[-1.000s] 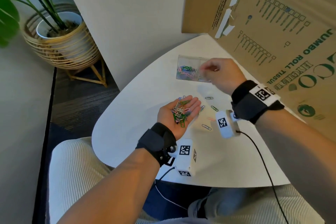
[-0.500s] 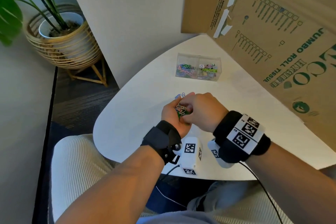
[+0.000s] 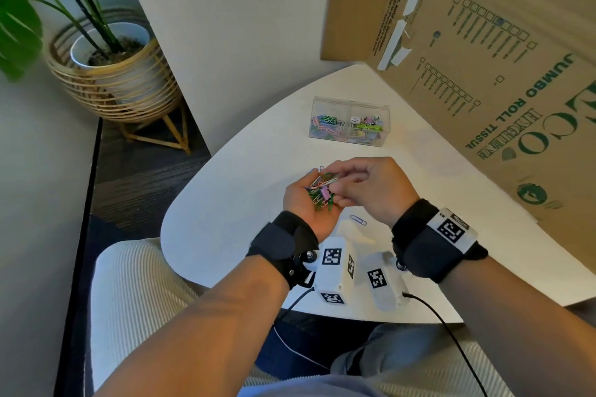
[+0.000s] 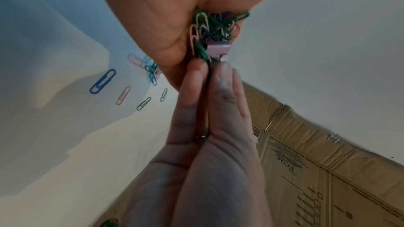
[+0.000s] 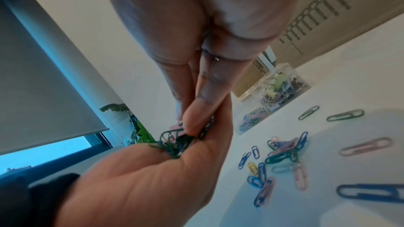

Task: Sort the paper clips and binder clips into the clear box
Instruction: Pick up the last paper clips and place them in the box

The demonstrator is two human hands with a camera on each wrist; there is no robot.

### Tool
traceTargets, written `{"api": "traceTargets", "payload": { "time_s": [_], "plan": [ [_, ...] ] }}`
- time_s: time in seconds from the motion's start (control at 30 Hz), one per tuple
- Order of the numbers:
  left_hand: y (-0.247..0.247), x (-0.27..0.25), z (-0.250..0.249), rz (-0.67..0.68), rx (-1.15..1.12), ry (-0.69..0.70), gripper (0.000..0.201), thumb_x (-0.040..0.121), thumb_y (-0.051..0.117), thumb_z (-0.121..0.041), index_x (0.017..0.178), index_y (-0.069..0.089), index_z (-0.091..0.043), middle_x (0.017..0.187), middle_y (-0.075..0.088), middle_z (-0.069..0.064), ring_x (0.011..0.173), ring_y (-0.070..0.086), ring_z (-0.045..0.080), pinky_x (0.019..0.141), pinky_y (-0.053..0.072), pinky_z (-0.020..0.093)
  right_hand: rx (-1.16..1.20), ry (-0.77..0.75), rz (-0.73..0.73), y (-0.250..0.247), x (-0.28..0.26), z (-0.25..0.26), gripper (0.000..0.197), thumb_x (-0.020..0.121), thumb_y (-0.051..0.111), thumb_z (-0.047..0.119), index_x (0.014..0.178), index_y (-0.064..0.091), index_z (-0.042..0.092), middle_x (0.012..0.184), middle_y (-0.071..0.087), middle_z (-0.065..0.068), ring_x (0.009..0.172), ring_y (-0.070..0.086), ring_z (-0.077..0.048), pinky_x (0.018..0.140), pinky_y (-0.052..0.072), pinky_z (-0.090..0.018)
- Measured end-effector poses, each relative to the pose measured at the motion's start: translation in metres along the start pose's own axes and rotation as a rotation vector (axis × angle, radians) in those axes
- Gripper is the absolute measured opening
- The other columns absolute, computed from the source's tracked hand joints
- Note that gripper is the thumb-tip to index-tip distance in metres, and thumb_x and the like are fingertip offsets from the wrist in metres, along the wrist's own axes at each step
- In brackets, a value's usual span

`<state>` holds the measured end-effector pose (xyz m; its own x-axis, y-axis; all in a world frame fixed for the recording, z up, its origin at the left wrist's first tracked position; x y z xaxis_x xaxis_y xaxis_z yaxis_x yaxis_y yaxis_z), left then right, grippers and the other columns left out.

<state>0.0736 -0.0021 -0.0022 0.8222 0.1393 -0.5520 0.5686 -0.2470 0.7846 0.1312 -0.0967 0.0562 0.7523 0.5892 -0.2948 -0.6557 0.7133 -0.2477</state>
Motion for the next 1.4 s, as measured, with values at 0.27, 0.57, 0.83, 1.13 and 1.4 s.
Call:
{"api": "traceTargets", "payload": {
  "time_s": [0.27,0.57,0.83,1.13,1.4],
  "plan": [
    [0.004,0.003,0.001,0.022,-0.097,-0.009,0.040,0.101,0.032,-0.028,0.101,0.063,-0.002,0.093,0.065,0.019,0.053,0.062,0.029,0.052,0.054,0.029,-0.049,-0.072,-0.016,-0.007,0.001,0.010,0.017,0.085,0.072,0.008,0.099,0.072,0.017,0.082,0.075,-0.006,0.056,0.065,-0.023,0.043,0.044,-0.023],
    [0.004,0.006,-0.001,0.017,-0.164,-0.044,0.034,0.100,0.038,-0.024,0.104,0.059,0.002,0.096,0.068,0.023,0.092,0.067,0.035,0.076,0.056,0.047,0.228,-0.080,-0.100,-0.016,0.014,0.008,0.013,0.079,0.074,-0.001,0.091,0.071,0.004,0.079,0.073,-0.023,0.060,0.066,-0.025,0.049,0.050,-0.021],
    [-0.002,0.001,-0.005,-0.016,-0.165,-0.066,0.039,0.101,0.036,-0.021,0.099,0.063,0.007,0.096,0.070,0.024,0.097,0.063,0.035,0.075,0.054,0.048,0.393,-0.071,-0.267,-0.038,0.039,-0.011,0.017,0.081,0.068,-0.009,0.090,0.069,0.006,0.088,0.071,-0.017,0.079,0.068,-0.024,0.082,0.059,-0.029],
    [-0.006,0.000,-0.001,-0.023,-0.159,-0.068,0.040,0.100,0.036,-0.022,0.102,0.064,0.007,0.100,0.070,0.024,0.092,0.067,0.036,0.073,0.057,0.046,0.456,-0.026,-0.450,-0.067,0.095,0.001,0.019,0.088,0.065,-0.002,0.105,0.068,0.006,0.090,0.069,-0.008,0.085,0.066,-0.022,0.078,0.058,-0.025],
    [-0.010,0.002,-0.006,-0.040,-0.134,-0.053,0.038,0.100,0.037,-0.021,0.102,0.064,0.006,0.100,0.070,0.023,0.089,0.068,0.035,0.074,0.056,0.045,-0.064,-0.109,-0.371,-0.043,0.054,-0.010,0.017,0.090,0.062,0.011,0.100,0.069,0.024,0.098,0.066,0.005,0.091,0.063,-0.016,0.089,0.054,-0.043]
  ]
}}
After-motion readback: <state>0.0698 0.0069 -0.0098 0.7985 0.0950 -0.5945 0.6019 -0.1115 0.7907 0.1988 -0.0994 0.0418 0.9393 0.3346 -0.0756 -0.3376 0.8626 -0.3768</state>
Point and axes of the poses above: each hand's wrist, its own x-axis towards the middle knuckle, its own y-axis out of the palm, z = x × y, the point moved 2 cm from there along x, towards the middle knuckle
